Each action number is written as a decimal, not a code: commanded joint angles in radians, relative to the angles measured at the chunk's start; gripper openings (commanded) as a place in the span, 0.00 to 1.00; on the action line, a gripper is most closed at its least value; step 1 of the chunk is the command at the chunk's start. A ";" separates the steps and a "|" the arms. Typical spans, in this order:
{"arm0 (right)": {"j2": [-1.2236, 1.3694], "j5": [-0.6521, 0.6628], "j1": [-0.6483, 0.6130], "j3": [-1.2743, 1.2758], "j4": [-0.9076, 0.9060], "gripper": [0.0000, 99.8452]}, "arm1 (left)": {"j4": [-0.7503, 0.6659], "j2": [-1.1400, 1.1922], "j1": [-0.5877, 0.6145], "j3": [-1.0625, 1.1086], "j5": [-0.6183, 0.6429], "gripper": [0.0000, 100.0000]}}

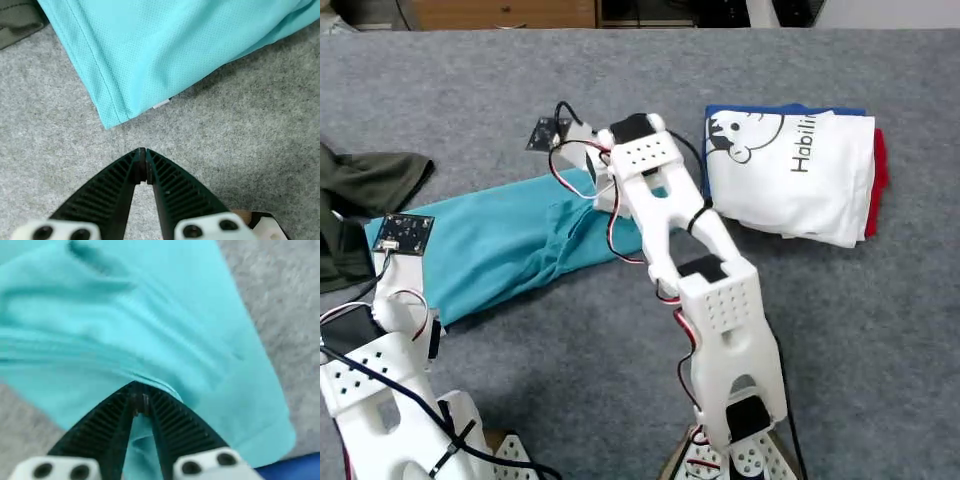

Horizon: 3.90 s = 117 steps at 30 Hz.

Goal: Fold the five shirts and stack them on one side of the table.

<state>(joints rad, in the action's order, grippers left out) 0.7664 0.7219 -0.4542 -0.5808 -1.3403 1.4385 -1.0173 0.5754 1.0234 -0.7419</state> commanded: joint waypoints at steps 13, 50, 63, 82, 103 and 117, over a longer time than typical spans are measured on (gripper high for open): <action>-0.028 -0.014 0.002 -0.308 -0.186 0.00 | 0.000 -0.013 -0.011 -0.015 -0.005 0.02; -0.024 -0.055 -0.150 -0.544 -0.450 0.00 | -0.021 -0.015 -0.003 -0.015 -0.005 0.02; -0.022 -0.064 -0.213 -0.176 -0.210 0.00 | -0.021 -0.015 -0.008 -0.015 -0.006 0.02; 0.200 -0.061 -0.197 -0.587 -0.382 0.00 | -0.021 -0.012 -0.003 -0.043 0.000 0.02; 0.194 -0.064 -0.137 -0.912 -0.448 0.00 | -0.055 1.107 0.196 -0.766 0.087 0.12; 0.199 -0.058 -0.131 -0.911 -0.448 0.00 | 0.064 1.273 0.158 -1.043 0.281 0.17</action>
<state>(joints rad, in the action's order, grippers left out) 0.9735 0.6697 -0.6015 -1.4477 -1.7668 1.4952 0.2624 0.7365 0.0322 -0.5148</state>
